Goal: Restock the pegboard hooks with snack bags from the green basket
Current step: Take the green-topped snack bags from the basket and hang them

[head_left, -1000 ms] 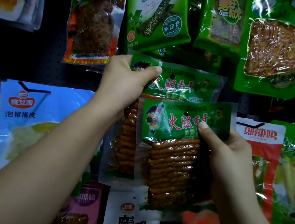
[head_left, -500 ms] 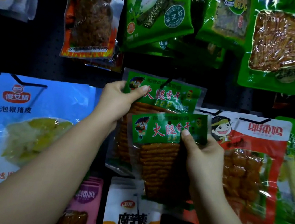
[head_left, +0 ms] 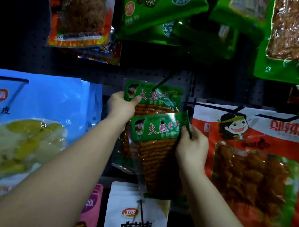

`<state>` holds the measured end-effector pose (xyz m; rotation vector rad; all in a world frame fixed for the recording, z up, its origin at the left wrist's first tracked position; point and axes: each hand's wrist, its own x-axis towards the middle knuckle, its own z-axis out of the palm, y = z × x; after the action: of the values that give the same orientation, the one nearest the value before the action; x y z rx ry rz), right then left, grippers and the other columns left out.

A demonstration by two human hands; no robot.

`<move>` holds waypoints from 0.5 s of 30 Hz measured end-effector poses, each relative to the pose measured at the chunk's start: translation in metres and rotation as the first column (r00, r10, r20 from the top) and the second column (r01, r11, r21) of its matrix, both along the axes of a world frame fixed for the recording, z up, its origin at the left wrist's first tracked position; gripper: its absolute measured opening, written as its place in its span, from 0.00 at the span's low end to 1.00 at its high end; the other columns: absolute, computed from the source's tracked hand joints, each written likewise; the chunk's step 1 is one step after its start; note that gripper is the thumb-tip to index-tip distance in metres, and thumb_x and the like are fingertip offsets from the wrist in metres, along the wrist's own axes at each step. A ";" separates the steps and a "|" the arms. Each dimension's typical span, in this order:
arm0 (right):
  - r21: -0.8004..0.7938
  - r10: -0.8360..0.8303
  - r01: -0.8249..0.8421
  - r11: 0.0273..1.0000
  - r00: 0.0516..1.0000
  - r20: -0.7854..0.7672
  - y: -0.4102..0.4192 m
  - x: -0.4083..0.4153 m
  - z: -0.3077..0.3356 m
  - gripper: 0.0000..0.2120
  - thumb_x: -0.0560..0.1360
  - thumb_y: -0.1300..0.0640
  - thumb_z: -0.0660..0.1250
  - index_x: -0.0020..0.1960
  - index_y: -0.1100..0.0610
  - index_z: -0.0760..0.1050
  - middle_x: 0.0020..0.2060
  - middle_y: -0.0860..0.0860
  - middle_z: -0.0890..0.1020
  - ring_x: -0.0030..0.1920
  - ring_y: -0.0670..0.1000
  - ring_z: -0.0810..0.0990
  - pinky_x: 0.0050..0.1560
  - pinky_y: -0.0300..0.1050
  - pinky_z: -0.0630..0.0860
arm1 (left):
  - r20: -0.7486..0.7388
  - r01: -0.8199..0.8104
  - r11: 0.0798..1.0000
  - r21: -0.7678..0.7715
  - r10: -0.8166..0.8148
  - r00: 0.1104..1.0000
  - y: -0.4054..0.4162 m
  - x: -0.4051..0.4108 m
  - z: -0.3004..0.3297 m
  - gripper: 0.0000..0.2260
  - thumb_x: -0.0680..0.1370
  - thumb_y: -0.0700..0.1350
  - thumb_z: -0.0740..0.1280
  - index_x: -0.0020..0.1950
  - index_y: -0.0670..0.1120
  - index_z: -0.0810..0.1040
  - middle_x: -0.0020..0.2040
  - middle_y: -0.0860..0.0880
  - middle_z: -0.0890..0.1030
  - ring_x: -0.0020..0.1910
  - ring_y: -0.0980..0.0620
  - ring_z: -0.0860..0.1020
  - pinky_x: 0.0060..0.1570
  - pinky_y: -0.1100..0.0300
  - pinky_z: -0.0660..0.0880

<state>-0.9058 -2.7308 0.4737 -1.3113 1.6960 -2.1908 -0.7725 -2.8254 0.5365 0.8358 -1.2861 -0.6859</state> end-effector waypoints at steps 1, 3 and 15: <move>-0.007 -0.002 0.002 1.000 1.000 0.006 -0.002 -0.001 -0.003 0.13 0.80 0.56 0.59 0.59 0.54 0.79 0.51 0.53 0.84 0.54 0.56 0.80 0.57 0.55 0.75 | 0.011 -0.041 0.999 -0.006 0.041 0.999 -0.003 -0.003 -0.001 0.08 0.74 0.46 0.71 0.50 0.44 0.79 0.51 0.42 0.83 0.50 0.43 0.81 0.53 0.46 0.78; -0.029 0.008 -0.008 1.000 1.000 0.013 -0.004 -0.004 -0.008 0.12 0.80 0.56 0.59 0.55 0.55 0.80 0.48 0.53 0.84 0.52 0.57 0.81 0.55 0.55 0.76 | 0.011 -0.082 0.996 -0.020 0.082 0.997 -0.009 -0.006 -0.003 0.10 0.74 0.47 0.71 0.52 0.43 0.79 0.51 0.43 0.82 0.50 0.43 0.80 0.52 0.46 0.78; -0.267 0.126 -0.094 0.959 0.986 0.107 0.027 0.002 -0.013 0.14 0.80 0.57 0.61 0.40 0.47 0.80 0.39 0.45 0.85 0.44 0.47 0.83 0.51 0.51 0.79 | 0.010 -0.040 0.949 -0.312 0.046 0.999 0.047 0.020 -0.016 0.20 0.74 0.55 0.68 0.64 0.55 0.67 0.66 0.52 0.70 0.65 0.55 0.70 0.64 0.57 0.69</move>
<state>-0.9041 -2.7035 0.4612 -1.2566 1.2935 -2.4361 -0.7523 -2.7781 0.5202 0.6094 -1.3455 -0.4257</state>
